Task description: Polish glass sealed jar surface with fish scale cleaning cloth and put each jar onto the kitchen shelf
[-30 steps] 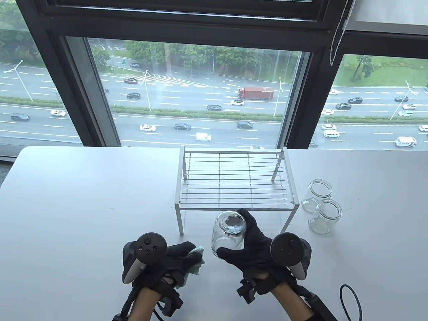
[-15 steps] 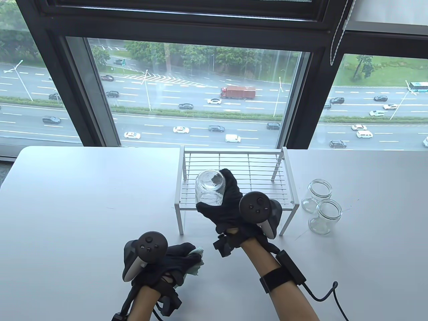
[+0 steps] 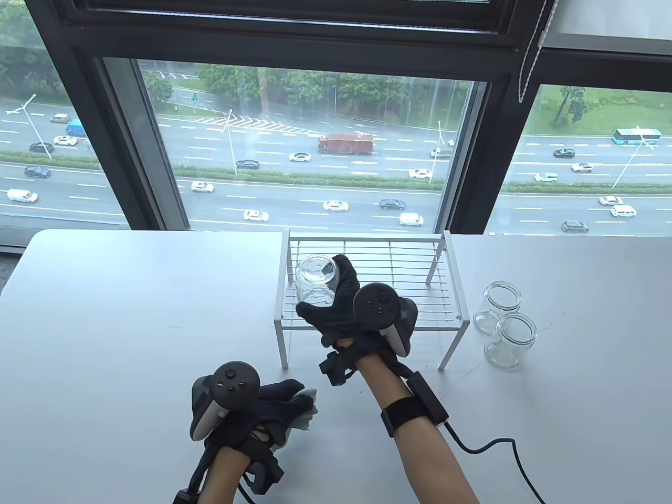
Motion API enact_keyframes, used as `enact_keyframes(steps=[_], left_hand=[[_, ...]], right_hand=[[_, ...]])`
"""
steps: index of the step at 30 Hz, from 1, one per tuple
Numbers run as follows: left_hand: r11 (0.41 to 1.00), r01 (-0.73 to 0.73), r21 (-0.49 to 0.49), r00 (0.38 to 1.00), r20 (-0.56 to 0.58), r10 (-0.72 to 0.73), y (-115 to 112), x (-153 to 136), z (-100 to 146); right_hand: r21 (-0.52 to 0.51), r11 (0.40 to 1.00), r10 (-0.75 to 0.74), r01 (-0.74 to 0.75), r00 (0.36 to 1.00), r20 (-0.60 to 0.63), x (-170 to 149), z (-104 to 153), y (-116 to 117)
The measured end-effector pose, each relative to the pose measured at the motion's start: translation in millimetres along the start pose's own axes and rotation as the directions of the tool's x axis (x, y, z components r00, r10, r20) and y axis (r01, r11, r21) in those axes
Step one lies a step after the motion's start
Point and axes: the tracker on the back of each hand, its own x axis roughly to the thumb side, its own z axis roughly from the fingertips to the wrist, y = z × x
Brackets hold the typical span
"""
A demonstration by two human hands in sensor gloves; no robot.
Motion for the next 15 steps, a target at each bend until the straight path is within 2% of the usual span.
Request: enact_keyframes(steps=[11, 15], left_hand=[[1.0, 0.022, -0.004, 1.0, 0.01, -0.022, -0.8, 1.3, -0.1], [1.0, 0.026, -0.005, 1.0, 0.011, -0.026, -1.2, 1.6, -0.2]], right_hand=[[0.007, 1.0, 0.013, -0.013, 1.0, 0.002, -0.7, 4.1, 2.0], [0.015, 1.0, 0.011, -0.011, 1.0, 0.019, -0.3, 12.2, -7.8]])
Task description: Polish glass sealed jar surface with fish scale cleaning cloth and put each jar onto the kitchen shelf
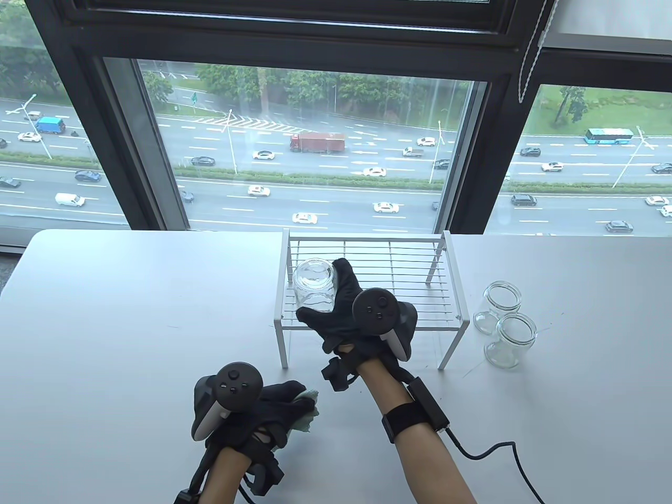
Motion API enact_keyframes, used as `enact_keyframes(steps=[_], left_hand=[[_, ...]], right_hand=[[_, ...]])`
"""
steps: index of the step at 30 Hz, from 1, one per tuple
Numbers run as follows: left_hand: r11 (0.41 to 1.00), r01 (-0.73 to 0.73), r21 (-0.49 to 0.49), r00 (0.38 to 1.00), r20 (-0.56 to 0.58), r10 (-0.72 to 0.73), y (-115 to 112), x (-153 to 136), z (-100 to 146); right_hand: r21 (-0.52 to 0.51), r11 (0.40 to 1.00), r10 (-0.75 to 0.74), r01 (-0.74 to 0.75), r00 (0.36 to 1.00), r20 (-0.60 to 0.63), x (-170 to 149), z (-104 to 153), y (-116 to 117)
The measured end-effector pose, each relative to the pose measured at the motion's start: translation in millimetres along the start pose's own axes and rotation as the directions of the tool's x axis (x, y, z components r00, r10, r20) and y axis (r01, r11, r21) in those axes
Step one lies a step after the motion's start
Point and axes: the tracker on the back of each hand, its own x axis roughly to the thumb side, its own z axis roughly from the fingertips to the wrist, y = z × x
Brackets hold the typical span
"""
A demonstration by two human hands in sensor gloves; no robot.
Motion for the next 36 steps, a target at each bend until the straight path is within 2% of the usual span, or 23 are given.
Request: enact_keyframes(steps=[8, 14, 17, 19, 21, 24, 26, 30, 31, 32, 34, 36], left_hand=[[1.0, 0.028, -0.008, 1.0, 0.005, -0.028, -3.8, 1.5, -1.4], [0.999, 0.036, -0.005, 0.999, 0.015, -0.036, -6.0, 2.4, -2.4], [0.999, 0.039, 0.001, 0.999, 0.03, -0.039, -7.4, 3.2, -2.6], [0.999, 0.035, 0.038, 0.996, 0.084, -0.038, -8.9, 4.5, -3.1], [0.997, 0.015, 0.069, 0.992, 0.123, -0.024, -9.5, 7.0, -3.8], [0.995, 0.003, 0.095, 0.987, 0.157, -0.018, -10.0, 10.0, -3.1], [0.995, 0.003, 0.1, 0.986, 0.166, -0.02, -10.6, 11.3, -2.4], [0.995, 0.002, 0.103, 0.983, 0.182, -0.021, -12.8, 13.0, -1.5], [0.995, 0.002, 0.101, 0.982, 0.185, -0.02, -13.9, 13.9, -2.1], [0.995, 0.006, 0.096, 0.981, 0.192, -0.025, -14.8, 15.2, -2.8], [0.995, 0.007, 0.101, 0.979, 0.202, -0.027, -15.7, 16.6, -3.0], [0.995, -0.001, 0.101, 0.979, 0.205, -0.02, -15.2, 17.4, -2.3]], right_hand=[[-0.009, 1.0, 0.018, -0.018, 0.998, 0.055, -4.6, 38.5, -45.8], [-0.122, 0.971, 0.215, -0.205, 0.973, 0.081, -30.3, 75.1, -103.7], [-0.173, 0.947, 0.281, -0.272, 0.959, 0.035, -49.3, 89.7, -130.9], [-0.165, 0.947, 0.273, -0.275, 0.961, -0.036, -67.1, 98.8, -148.6], [-0.2, 0.939, 0.263, -0.28, 0.959, -0.104, -88.3, 107.6, -165.7], [-0.207, 0.922, 0.288, -0.327, 0.937, -0.198, -116.3, 115.5, -181.8], [-0.202, 0.923, 0.276, -0.328, 0.929, -0.248, -130.7, 119.0, -187.9], [-0.276, 0.899, 0.244, -0.339, 0.914, -0.325, -165.2, 131.1, -190.6], [-0.248, 0.9, 0.263, -0.358, 0.901, -0.344, -173.6, 131.2, -189.7], [-0.155, 0.906, 0.317, -0.395, 0.873, -0.372, -183.8, 132.2, -188.6], [-0.106, 0.88, 0.384, -0.463, 0.825, -0.415, -194.9, 132.5, -185.6], [-0.014, 0.869, 0.44, -0.495, 0.784, -0.439, -206.8, 130.0, -179.3]])
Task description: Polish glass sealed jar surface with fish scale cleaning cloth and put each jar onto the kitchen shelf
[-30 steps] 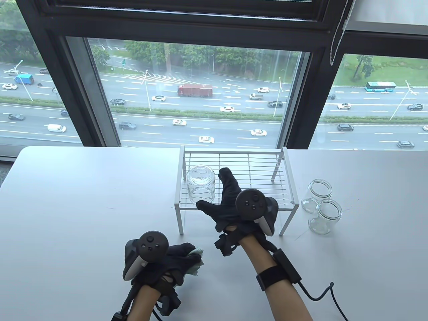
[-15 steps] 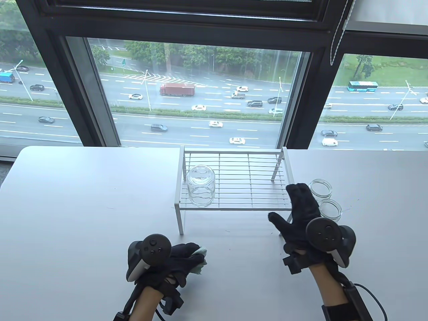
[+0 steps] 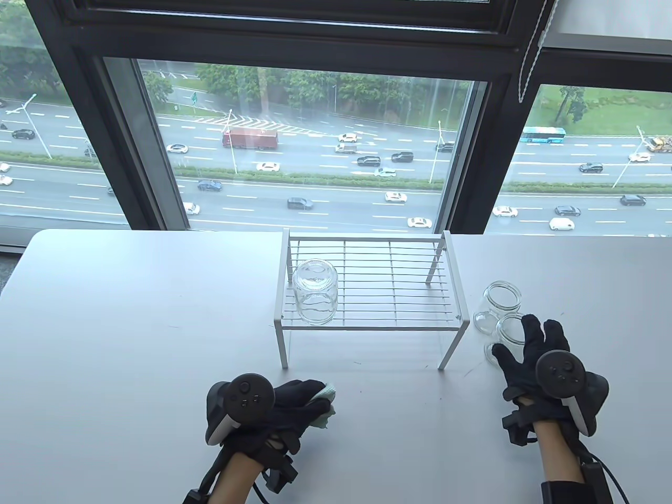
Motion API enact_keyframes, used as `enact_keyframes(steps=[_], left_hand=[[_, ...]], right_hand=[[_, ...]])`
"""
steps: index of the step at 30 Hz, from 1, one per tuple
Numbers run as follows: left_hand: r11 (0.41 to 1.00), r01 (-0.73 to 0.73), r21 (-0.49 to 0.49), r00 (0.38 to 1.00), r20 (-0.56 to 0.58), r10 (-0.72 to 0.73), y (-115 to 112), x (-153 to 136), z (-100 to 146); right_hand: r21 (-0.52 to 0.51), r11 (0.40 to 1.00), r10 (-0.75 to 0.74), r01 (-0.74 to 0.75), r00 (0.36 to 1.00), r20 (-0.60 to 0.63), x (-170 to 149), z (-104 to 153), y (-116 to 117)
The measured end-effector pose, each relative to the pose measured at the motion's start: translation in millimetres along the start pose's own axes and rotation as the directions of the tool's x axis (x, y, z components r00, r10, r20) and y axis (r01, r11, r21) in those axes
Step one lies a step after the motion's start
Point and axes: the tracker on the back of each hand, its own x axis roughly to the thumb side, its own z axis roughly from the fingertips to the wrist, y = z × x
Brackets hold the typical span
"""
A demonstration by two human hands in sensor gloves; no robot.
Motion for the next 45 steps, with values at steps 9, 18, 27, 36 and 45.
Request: enact_keyframes(steps=[9, 18, 27, 36, 45], left_hand=[[1.0, -0.013, 0.013, 1.0, 0.006, 0.013, 1.1, 0.0, 2.1], [0.999, -0.034, 0.022, 0.999, 0.021, 0.033, 0.7, 1.0, 2.7], [0.991, -0.133, 0.013, 0.991, 0.015, 0.133, -1.6, -0.6, 2.7], [0.892, -0.447, 0.07, 0.895, 0.051, 0.444, -5.1, -3.1, 3.2], [0.74, -0.67, 0.063, 0.743, 0.063, 0.667, -23.8, 7.6, 3.9]], right_hand=[[-0.025, 0.956, 0.291, -0.292, 0.956, -0.048, 2.1, -4.3, 16.3], [-0.05, 0.919, 0.389, -0.39, 0.921, -0.025, 2.7, 0.3, 2.9], [0.192, 0.935, 0.283, -0.299, 0.953, 0.111, 36.3, 26.1, -24.5], [0.462, 0.887, -0.202, 0.013, 0.909, 0.363, 95.6, 62.7, -28.5], [0.683, 0.659, -0.684, 0.316, 0.629, 0.37, 144.7, 94.0, -7.3]])
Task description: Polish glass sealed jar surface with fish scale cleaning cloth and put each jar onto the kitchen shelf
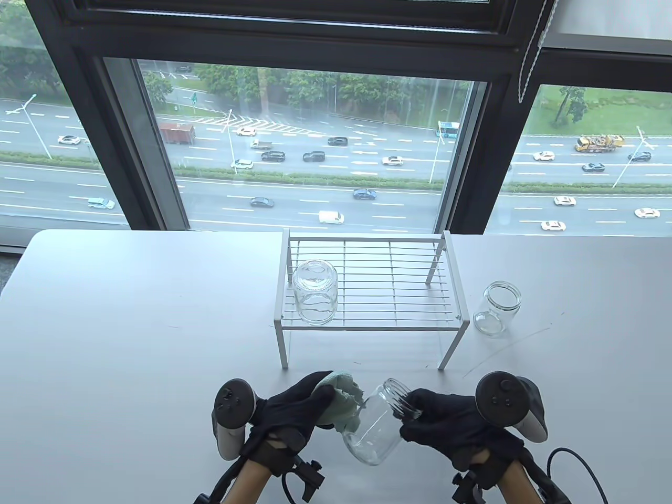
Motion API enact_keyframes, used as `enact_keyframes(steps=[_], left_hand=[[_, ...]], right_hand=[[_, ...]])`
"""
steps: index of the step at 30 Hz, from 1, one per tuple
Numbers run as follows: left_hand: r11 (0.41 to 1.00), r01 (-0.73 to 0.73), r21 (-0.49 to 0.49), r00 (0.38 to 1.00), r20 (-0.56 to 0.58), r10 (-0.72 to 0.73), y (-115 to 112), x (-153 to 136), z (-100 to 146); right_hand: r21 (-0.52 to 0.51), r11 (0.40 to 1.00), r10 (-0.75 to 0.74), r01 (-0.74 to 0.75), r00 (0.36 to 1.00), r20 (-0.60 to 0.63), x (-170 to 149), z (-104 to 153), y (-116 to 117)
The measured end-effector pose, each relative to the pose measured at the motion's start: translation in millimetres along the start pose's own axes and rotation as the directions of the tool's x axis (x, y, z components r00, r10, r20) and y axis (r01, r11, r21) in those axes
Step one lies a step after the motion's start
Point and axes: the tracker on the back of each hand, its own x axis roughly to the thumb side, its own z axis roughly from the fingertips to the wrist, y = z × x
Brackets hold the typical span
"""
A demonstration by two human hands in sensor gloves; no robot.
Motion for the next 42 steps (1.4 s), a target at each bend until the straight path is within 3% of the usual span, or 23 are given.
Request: enact_keyframes(steps=[3, 7, 9, 11, 16, 21, 24, 26, 29, 30, 32, 34, 36, 40, 42], left_hand=[[0.99, -0.128, -0.06, 0.991, -0.039, 0.126, -10.0, -4.6, 0.9], [0.93, -0.31, -0.197, 0.951, -0.049, 0.306, -30.7, 0.0, 4.2], [0.913, -0.358, -0.195, 0.933, -0.04, 0.357, -36.0, -0.6, 5.6], [0.908, -0.367, -0.204, 0.929, -0.038, 0.367, -37.4, -2.0, 5.5], [0.952, -0.263, -0.156, 0.964, -0.009, 0.265, -38.1, -0.9, 7.7], [0.996, 0.009, -0.086, 0.995, 0.1, -0.001, -40.9, 12.2, 10.6], [0.969, 0.226, -0.095, 0.968, 0.134, -0.213, -41.2, 19.3, 10.0], [0.958, 0.278, -0.076, 0.953, 0.144, -0.265, -39.5, 17.9, 9.6], [0.99, 0.13, -0.048, 0.985, 0.124, -0.123, -35.5, 12.6, 8.5], [0.999, 0.008, -0.038, 0.996, 0.087, -0.004, -32.9, 8.5, 7.4], [0.952, -0.299, -0.072, 0.954, 0.006, 0.3, -32.9, 1.0, 6.0], [0.843, -0.519, -0.142, 0.854, -0.058, 0.516, -36.7, -4.4, 5.7], [0.805, -0.566, -0.177, 0.825, -0.108, 0.555, -38.7, -6.2, 5.9], [0.808, -0.533, -0.25, 0.846, -0.184, 0.5, -36.6, -14.9, 6.0], [0.83, -0.504, -0.238, 0.863, -0.19, 0.469, -35.6, -15.7, 6.0]], right_hand=[[-0.033, 0.996, -0.083, 0.084, 0.996, 0.031, 0.3, -3.0, 11.4], [-0.15, 0.981, -0.121, 0.126, 0.992, 0.041, -4.4, -1.9, 15.6], [-0.237, 0.963, -0.126, 0.131, 0.991, 0.039, -6.6, 0.5, 15.1], [-0.233, 0.966, -0.103, 0.108, 0.994, 0.037, -7.7, 0.8, 16.3], [-0.273, 0.961, -0.047, 0.041, 0.999, -0.015, -10.3, 0.7, 21.3], [-0.297, 0.954, -0.086, 0.041, 0.987, -0.139, -15.3, 1.0, 23.8], [-0.292, 0.956, -0.11, 0.029, 0.958, -0.265, -17.7, 2.4, 27.9], [-0.305, 0.95, -0.17, 0.064, 0.927, -0.334, -15.9, 5.9, 33.1], [-0.331, 0.944, -0.098, 0.007, 0.961, -0.26, -9.6, 6.1, 31.4], [-0.311, 0.949, -0.111, 0.046, 0.974, -0.196, -9.1, 4.3, 29.0], [-0.282, 0.936, -0.238, 0.209, 0.968, -0.075, -9.2, 0.9, 28.5], [-0.258, 0.913, -0.311, 0.317, 0.948, 0.065, -11.6, -1.6, 28.8], [-0.265, 0.919, -0.265, 0.293, 0.955, 0.135, -13.9, -4.0, 27.4], [-0.192, 0.981, -0.016, 0.033, 0.996, 0.092, -18.6, -4.4, 27.8], [-0.265, 0.964, 0.051, -0.023, 0.994, 0.101, -20.7, -1.5, 28.9]])
